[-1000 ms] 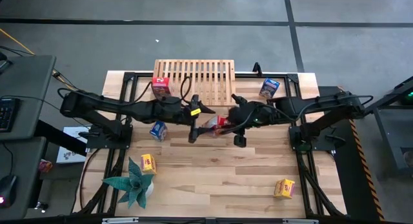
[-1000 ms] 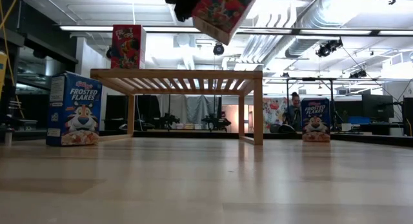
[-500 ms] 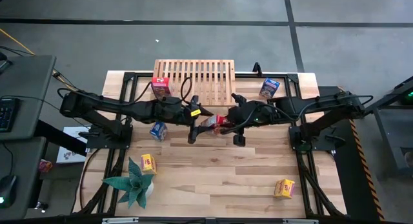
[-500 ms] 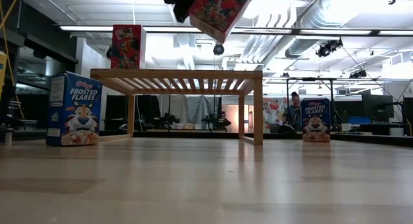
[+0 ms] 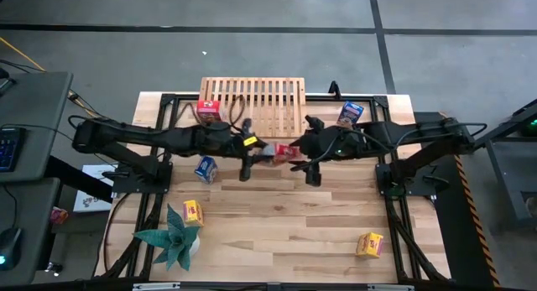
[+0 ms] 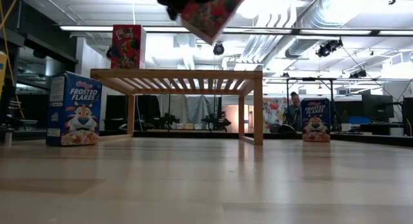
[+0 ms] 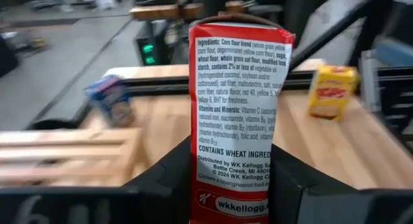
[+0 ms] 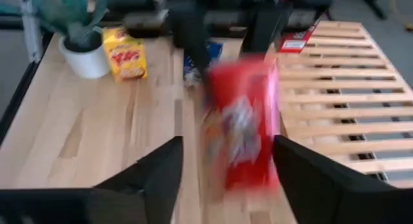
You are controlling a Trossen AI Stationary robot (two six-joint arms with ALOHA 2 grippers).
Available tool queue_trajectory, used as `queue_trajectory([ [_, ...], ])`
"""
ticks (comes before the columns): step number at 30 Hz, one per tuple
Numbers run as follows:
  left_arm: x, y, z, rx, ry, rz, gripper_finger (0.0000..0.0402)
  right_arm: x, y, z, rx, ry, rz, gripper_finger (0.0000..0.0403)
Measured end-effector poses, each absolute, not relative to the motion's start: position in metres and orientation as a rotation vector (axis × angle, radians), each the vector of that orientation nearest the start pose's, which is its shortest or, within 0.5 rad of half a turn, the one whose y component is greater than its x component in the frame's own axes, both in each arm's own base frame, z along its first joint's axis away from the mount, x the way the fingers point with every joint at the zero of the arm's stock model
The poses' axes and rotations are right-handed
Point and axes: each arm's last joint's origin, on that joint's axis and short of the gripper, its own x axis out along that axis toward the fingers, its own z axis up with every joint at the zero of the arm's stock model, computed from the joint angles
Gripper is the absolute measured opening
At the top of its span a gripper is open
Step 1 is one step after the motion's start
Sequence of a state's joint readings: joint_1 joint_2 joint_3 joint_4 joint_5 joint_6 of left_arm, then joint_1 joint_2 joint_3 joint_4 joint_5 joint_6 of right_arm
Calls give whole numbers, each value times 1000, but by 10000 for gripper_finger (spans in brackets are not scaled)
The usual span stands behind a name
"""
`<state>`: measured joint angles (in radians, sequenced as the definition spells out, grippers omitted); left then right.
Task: Stack cereal on shelf
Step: Put the red cereal box on the shelf aligned with the other red cereal box
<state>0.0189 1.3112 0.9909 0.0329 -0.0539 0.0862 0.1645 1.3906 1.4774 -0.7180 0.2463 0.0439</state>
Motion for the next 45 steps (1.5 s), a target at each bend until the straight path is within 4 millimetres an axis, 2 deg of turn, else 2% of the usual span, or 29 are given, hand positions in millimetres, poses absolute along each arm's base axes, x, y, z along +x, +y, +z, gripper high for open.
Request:
queue_trajectory([
  [4,262,10,342,122,226,148,127,277,40,401,-92,667,-73,262],
  [10,189,12,399,255,-34,275,120,265,37,406,-110,698,-80,265],
  [13,163,24,412,299,-89,407,121,262,37,401,-104,727,-84,265],
  [15,157,35,414,304,-96,471,121,262,37,397,-102,745,-86,265],
  [18,157,58,408,293,-34,550,121,262,37,390,-97,763,-95,265],
  [22,160,99,396,233,39,624,121,263,37,381,-105,793,-99,265],
  [27,138,149,389,75,34,676,121,263,37,375,-102,815,-102,265],
  [30,126,167,376,-29,49,634,121,261,37,372,-94,848,-100,265],
  [33,119,173,358,-76,64,568,121,260,36,372,-86,861,-104,265],
  [36,114,172,340,-56,49,581,121,258,36,372,-72,860,-110,265],
  [40,107,168,312,-17,-32,598,121,258,38,372,-49,862,-111,265],
  [45,98,164,284,-25,-136,523,121,257,47,372,-54,856,-83,265],
])
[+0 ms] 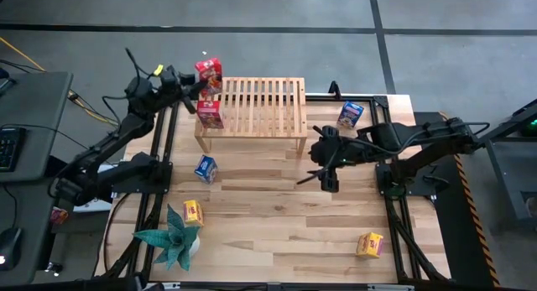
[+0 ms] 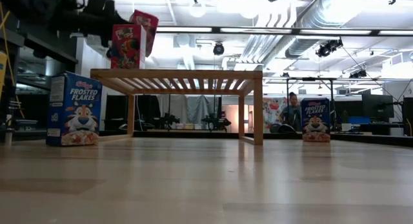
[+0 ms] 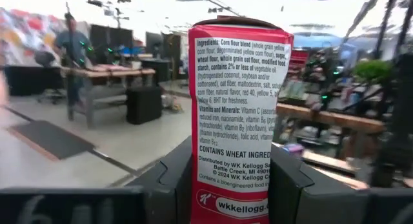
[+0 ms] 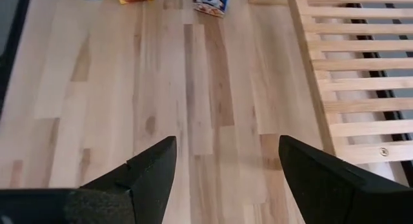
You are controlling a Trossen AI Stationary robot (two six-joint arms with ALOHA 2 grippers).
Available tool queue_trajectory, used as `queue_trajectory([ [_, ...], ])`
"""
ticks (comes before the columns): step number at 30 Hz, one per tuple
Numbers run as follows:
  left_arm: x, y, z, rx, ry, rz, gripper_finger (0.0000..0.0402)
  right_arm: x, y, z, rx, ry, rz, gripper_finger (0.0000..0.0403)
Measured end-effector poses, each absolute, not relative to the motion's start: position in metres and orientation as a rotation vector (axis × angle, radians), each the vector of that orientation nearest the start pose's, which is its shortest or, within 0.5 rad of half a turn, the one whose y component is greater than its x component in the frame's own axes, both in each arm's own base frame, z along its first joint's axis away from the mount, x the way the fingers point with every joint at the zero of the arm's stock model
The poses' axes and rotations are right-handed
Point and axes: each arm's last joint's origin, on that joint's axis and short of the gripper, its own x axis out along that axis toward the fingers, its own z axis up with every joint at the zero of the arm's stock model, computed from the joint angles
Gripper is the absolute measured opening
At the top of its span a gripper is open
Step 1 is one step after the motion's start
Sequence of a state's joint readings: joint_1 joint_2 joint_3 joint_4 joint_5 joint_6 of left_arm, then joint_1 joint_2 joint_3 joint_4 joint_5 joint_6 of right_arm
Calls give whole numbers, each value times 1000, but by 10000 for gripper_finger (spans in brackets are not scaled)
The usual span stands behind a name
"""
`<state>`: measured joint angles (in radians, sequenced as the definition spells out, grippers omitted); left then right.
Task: Stack cereal on shelf
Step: Put the red cereal box on the shelf aligned with the other red cereal box
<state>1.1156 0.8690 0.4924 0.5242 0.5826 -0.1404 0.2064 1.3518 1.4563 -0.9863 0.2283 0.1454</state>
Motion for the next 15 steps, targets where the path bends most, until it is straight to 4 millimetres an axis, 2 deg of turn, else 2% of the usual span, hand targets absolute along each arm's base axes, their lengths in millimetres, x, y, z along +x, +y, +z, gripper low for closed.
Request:
queue_trajectory([
  [3,92,166,275,-59,-120,496,121,256,53,372,-54,852,-72,265],
  [7,84,167,272,-76,-96,423,121,255,59,373,-59,848,-52,265],
  [12,76,170,271,-41,-71,407,121,254,64,373,-50,840,-42,265],
  [15,77,172,262,-28,-13,360,121,255,65,374,-49,831,-37,265],
])
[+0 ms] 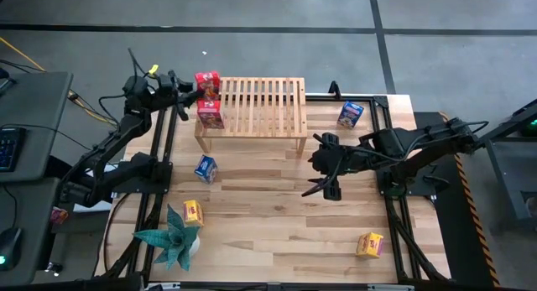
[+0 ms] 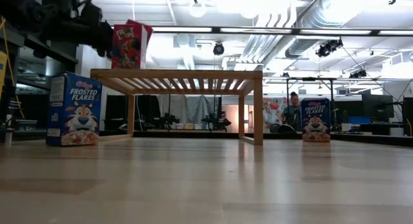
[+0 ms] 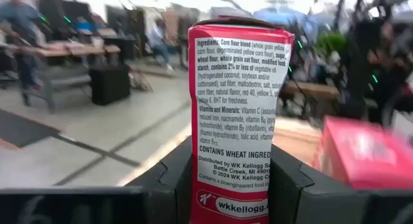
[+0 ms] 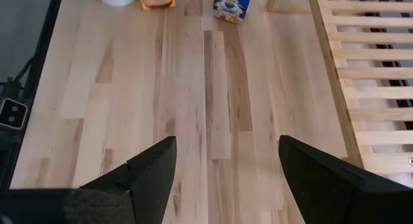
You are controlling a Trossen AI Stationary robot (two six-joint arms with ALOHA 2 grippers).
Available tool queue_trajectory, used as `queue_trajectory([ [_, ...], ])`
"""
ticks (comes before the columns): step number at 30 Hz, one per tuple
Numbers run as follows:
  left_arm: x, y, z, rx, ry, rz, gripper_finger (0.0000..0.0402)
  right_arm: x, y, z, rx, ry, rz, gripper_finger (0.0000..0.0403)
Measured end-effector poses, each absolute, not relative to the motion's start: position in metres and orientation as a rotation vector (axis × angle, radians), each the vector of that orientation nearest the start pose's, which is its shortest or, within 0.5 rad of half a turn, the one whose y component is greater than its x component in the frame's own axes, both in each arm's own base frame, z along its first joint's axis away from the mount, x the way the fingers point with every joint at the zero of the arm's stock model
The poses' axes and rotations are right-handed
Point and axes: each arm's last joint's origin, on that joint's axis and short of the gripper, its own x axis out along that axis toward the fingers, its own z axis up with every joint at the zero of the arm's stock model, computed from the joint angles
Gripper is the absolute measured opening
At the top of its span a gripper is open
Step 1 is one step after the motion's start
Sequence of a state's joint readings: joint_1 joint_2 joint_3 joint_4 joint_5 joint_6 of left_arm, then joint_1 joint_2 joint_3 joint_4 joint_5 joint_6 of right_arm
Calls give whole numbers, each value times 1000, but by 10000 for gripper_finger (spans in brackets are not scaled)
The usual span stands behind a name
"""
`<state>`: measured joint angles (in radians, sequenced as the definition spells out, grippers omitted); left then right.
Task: Stack cereal on shelf
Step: Put the red cereal box on the shelf aligned with the other red cereal box
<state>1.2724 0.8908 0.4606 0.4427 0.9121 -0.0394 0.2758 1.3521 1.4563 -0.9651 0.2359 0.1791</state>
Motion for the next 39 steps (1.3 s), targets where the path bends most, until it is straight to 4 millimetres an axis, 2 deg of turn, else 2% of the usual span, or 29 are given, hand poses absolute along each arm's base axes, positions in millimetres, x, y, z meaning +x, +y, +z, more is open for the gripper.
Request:
queue_trajectory([
  [8,86,176,237,-67,25,298,121,256,65,374,-67,818,-31,265],
  [17,84,168,225,-102,-47,261,122,258,65,377,-90,777,-39,265],
  [27,84,168,224,-117,-49,264,152,260,65,379,-95,757,-38,265],
  [39,80,161,234,-94,-86,267,230,263,66,382,-107,715,-29,265],
])
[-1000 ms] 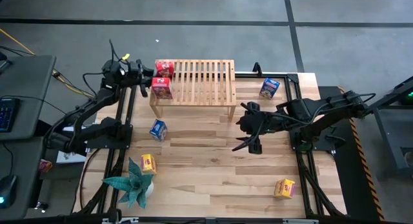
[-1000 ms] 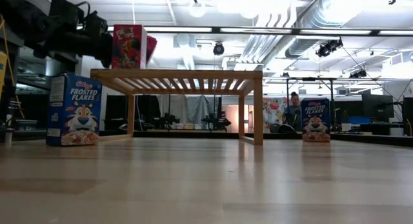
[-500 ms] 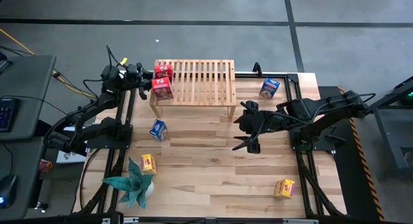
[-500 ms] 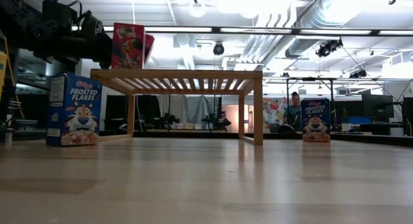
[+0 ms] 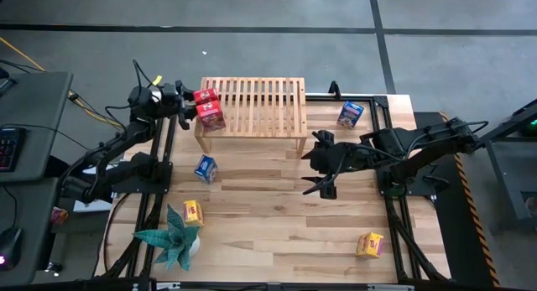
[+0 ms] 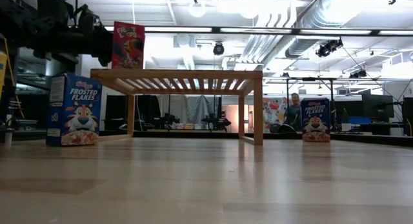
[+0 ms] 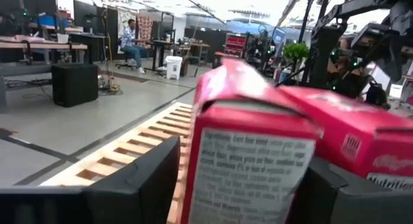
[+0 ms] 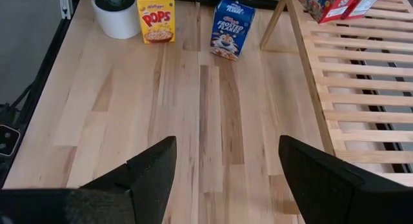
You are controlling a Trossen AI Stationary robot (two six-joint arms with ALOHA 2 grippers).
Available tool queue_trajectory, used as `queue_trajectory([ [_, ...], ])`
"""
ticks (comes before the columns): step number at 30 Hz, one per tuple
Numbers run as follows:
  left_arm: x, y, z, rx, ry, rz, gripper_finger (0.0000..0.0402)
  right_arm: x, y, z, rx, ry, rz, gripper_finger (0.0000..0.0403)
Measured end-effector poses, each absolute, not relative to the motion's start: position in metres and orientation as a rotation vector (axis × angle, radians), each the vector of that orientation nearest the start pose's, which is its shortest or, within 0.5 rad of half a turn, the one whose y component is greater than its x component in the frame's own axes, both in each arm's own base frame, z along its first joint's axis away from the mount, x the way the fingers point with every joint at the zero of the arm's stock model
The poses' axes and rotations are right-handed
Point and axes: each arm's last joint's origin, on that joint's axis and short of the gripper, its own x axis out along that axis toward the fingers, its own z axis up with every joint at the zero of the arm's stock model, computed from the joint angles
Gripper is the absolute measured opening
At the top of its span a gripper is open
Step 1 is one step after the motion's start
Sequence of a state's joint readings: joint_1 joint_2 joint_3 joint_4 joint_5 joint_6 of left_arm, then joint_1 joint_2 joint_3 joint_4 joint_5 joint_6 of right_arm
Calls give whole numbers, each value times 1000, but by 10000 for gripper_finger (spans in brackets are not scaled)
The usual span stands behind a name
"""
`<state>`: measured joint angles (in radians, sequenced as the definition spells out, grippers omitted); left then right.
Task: Stack cereal on shelf
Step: Put the red cereal box on the shelf aligned with the other red cereal box
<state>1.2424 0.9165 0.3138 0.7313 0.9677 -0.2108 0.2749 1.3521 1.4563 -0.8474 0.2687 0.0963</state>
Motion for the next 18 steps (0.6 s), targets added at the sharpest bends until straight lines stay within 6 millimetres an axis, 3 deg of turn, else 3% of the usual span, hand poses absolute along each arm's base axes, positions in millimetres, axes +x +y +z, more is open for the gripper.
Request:
queue_trajectory([
  [6,74,157,241,-100,-110,269,250,263,66,382,-107,715,-28,265],
  [18,70,155,265,-57,-177,302,253,263,66,382,-123,712,-40,265],
])
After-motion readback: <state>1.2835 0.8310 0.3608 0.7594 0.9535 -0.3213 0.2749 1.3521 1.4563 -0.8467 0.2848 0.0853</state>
